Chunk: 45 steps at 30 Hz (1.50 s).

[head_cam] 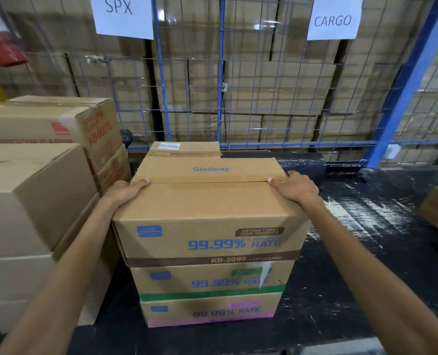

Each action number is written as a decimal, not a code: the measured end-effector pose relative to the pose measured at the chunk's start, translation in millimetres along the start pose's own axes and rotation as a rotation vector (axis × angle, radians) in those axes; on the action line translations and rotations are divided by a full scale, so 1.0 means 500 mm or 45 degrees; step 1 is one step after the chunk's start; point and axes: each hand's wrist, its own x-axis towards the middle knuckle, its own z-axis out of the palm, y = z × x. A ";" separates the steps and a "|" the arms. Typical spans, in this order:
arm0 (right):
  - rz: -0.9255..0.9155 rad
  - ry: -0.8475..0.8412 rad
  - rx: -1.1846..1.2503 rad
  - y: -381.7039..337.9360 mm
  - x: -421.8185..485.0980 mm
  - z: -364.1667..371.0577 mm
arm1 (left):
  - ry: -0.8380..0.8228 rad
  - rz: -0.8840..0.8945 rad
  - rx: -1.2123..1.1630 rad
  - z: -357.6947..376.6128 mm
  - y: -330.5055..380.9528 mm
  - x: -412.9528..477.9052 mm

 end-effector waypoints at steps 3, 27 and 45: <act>-0.214 0.274 -0.080 -0.038 -0.084 0.000 | 0.139 0.144 0.050 -0.013 -0.007 -0.060; -1.796 -0.838 0.075 -0.667 -1.199 0.717 | 0.877 -0.524 0.280 -0.488 -1.062 -0.836; -1.799 -1.414 -0.138 -1.203 -1.610 1.223 | 1.000 -1.034 -0.178 -0.854 -1.622 -0.781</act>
